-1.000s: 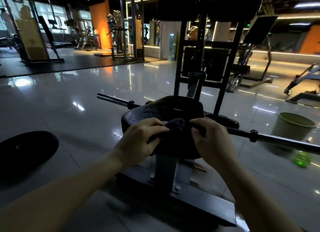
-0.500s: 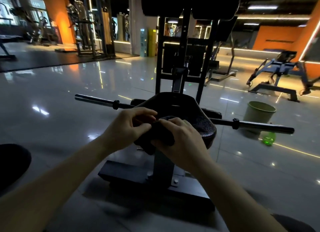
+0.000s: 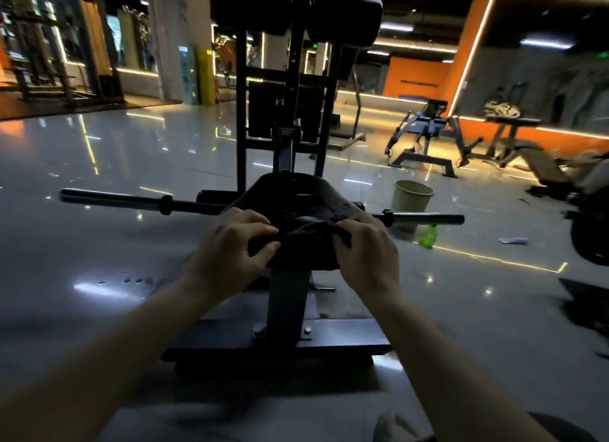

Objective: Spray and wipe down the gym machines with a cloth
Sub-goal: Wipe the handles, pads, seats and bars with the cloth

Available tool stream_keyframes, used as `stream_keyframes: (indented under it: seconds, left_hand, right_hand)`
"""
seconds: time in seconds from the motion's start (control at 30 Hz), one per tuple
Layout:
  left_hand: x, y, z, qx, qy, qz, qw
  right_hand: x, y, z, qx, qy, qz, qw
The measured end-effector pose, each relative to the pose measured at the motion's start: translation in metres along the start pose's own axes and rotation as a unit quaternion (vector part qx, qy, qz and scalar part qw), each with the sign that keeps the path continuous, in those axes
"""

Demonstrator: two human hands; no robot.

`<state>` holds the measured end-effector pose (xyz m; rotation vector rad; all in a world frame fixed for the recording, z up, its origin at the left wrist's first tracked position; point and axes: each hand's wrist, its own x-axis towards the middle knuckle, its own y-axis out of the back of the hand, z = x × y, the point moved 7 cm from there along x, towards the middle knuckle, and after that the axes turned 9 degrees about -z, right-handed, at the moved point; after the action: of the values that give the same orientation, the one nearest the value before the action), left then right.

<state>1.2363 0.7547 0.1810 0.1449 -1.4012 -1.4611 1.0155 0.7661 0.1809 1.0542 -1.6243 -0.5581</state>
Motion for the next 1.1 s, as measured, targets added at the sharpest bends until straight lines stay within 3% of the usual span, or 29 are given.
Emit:
stream_keyframes:
  seconds: [0.1, 0.3, 0.47, 0.63, 0.77, 0.87, 0.97, 1.1]
  left_hand:
    - [-0.001, 0.0, 0.003, 0.023, -0.008, -0.011, 1.0]
    - [-0.004, 0.005, -0.011, -0.015, 0.043, 0.041, 0.998]
    - [-0.01, -0.003, -0.002, 0.043, 0.007, -0.036, 0.998]
    - [-0.002, -0.001, 0.008, 0.101, 0.005, -0.124, 0.987]
    - [-0.006, -0.005, 0.004, 0.11, -0.007, -0.143, 0.983]
    - [-0.01, -0.006, -0.002, 0.072, -0.001, -0.147, 0.986]
    - [-0.006, -0.003, -0.008, 0.035, -0.023, -0.136, 0.99]
    - [-0.005, 0.0, -0.018, 0.001, -0.05, -0.128, 0.99]
  right_hand:
    - [-0.009, -0.002, 0.003, 0.022, -0.058, 0.02, 0.998]
    - [-0.024, -0.037, -0.057, 0.011, 0.004, 0.071, 0.997]
    - [-0.026, -0.016, -0.028, -0.027, 0.048, 0.108, 0.993]
    - [-0.011, 0.008, 0.047, 0.01, -0.147, 0.136, 0.98]
    - [-0.006, 0.0, 0.045, 0.1, -0.226, 0.096, 0.964]
    - [-0.012, -0.013, -0.003, 0.06, -0.163, 0.082, 0.981]
    - [-0.017, -0.021, -0.038, -0.007, -0.07, 0.12, 0.99]
    - [-0.007, -0.01, 0.003, 0.007, -0.134, 0.15, 0.98]
